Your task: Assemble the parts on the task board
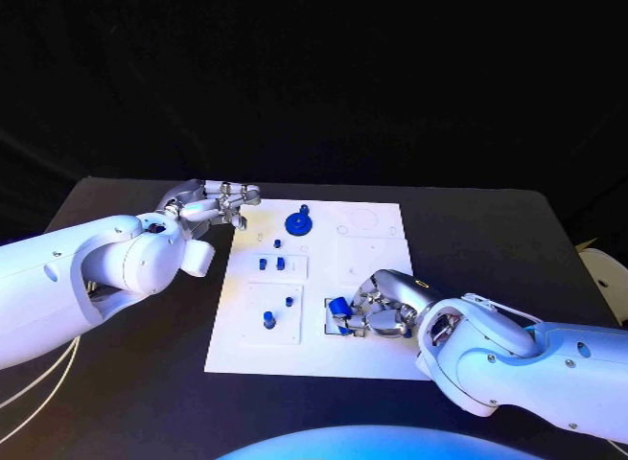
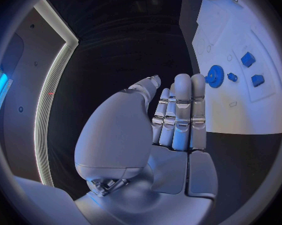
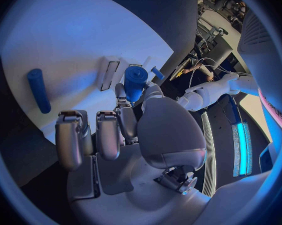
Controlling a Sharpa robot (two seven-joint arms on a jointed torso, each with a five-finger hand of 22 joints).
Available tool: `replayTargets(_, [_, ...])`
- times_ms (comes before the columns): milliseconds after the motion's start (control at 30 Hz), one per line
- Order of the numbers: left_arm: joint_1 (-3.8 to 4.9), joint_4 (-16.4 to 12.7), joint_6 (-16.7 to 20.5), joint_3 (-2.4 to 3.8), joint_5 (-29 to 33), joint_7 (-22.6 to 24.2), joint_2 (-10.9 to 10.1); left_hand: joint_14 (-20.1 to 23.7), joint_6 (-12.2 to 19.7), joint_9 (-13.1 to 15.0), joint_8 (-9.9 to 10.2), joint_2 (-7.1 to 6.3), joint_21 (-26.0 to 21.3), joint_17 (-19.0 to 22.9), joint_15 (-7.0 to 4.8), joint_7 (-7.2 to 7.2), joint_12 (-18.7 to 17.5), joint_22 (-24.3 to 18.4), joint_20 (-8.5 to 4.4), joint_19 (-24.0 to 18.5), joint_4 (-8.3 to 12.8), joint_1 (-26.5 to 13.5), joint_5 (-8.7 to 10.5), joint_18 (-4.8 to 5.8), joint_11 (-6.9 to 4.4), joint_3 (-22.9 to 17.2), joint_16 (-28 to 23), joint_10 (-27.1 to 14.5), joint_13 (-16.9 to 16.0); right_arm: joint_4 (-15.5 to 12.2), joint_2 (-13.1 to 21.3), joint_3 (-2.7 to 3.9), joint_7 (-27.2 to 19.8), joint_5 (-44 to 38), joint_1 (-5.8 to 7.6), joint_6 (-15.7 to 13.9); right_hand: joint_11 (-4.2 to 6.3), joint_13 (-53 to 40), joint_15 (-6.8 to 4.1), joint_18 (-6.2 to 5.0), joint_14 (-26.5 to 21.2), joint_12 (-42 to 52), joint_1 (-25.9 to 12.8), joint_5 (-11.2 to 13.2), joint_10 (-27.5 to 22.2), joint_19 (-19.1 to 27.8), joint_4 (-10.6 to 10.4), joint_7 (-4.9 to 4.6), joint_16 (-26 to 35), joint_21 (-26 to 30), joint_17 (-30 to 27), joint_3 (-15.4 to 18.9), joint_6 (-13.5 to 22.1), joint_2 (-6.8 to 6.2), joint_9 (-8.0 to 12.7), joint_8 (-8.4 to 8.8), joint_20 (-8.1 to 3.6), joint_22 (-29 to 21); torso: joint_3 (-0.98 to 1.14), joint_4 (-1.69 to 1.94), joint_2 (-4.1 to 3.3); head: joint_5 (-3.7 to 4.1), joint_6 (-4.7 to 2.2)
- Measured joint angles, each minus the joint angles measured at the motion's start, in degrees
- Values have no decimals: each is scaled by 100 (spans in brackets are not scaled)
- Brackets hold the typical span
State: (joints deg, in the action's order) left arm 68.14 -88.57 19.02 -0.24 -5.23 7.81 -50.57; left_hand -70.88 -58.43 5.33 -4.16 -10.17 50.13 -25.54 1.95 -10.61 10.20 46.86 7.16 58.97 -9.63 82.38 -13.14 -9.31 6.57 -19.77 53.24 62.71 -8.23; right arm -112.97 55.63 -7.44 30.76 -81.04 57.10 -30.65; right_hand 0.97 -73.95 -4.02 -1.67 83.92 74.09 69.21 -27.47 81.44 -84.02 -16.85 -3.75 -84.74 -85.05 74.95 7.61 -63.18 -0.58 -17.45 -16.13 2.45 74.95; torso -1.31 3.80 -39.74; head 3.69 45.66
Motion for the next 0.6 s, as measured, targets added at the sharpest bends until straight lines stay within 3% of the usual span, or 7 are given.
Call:
replayTargets(133, [0, -5, -7, 0, 0, -7, -3, 0, 0, 0, 0, 0, 0, 0, 0, 0, 0, -5, 0, 0, 0, 0, 0, 0, 0, 0, 0, 0, 0, 88, -95, 0, -3, 103, -4, 41, 0, -9, 0, 0, 0, 0, -159, 419, 0, 0, 8, 45, 0, 0, 0, 139, -47, 156, -38, -8, 0, 0, -1, 6, 0, -14, 19])
replayTargets(400, [0, -11, -17, -1, 0, -19, -5, 0, 0, 0, 0, 0, 0, -1, 0, 0, 0, -4, 0, 0, 0, 0, 0, 0, 0, 0, 0, 0, 1, 207, -154, 2, 20, 257, -5, 106, 0, -20, 0, 0, 0, -31, -331, 852, 0, 0, 9, 89, 1, 0, -1, 342, -91, 81, -107, -94, 0, -1, -1, 7, 0, -38, 36])
replayTargets(500, [0, -13, -17, -1, 0, -19, -5, 0, 0, 0, 0, 0, 0, -1, 0, 0, 0, -4, 0, 0, 0, 0, 0, 0, 0, 0, 0, 0, 1, 227, -168, 3, 36, 283, -5, 122, 0, -24, 0, 0, 0, -67, -517, 1313, 0, 0, 12, 76, 1, 1, -1, 479, -79, 70, -147, -96, 0, -1, 0, 6, 0, -41, 38])
replayTargets(600, [0, -15, -17, -1, 0, -20, -5, 0, 0, 0, 0, 0, 0, -1, 0, 0, 0, -4, 0, 0, 0, 0, 0, 0, 0, 0, 0, 0, 1, 238, -171, 3, 61, 287, -5, 134, 0, -9, 0, 0, 0, -112, -683, 1781, 0, 0, 0, 77, 1, 39, -1, 566, -78, -22, -180, -94, 0, -2, 1, 4, 0, -40, 38])
